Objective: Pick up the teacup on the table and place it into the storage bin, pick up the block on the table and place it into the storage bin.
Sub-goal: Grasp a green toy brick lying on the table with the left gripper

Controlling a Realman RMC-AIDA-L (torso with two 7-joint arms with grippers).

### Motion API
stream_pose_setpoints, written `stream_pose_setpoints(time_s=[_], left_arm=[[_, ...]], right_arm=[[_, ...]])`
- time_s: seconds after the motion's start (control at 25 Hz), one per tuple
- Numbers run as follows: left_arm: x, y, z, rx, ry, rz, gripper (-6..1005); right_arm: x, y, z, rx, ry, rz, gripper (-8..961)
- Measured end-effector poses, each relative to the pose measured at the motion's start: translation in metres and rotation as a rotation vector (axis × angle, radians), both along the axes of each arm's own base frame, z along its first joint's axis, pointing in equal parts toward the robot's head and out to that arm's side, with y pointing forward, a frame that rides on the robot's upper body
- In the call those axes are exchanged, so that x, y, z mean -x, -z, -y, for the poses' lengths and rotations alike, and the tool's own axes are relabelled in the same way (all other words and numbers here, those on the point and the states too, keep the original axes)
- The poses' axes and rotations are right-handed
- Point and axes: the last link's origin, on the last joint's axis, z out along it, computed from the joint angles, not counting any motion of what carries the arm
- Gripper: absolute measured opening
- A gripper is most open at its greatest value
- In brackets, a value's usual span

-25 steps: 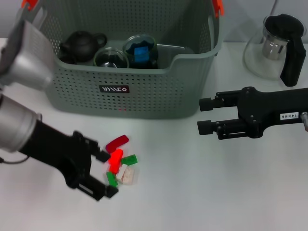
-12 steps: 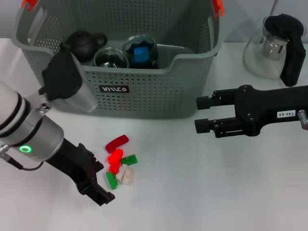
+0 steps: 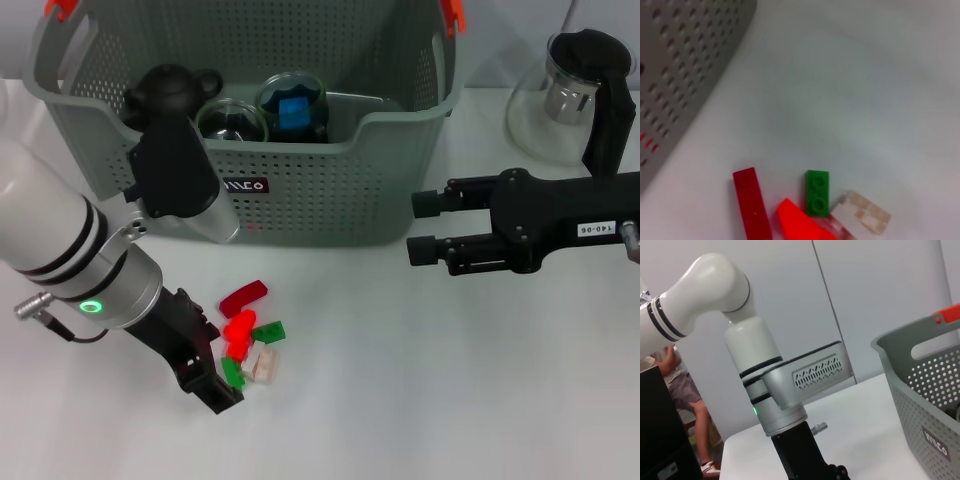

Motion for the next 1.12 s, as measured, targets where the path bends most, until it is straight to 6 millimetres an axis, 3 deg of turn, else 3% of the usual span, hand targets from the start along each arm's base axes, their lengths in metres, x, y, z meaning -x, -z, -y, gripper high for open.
stream_pose_setpoints(time_s=[0.64,0.84,1.12], left_arm=[[-0.004,0.016,-0.001,-0.002,0.027,-0.074,846],[-0.004,0.017,-0.001,-0.003,0.029,-0.079,703],[-0.005,0.019,-0.001,-0.006,0.027,-0.082,699]], right_arm=[[-0.001,-0.001,-0.001,-0.011,0.002,0.000,731],[-0.002,-0.001,0.000,-0.013,0.002,0.000,731],[-0.003,-0.001,0.000,-0.013,0.002,0.000,732]])
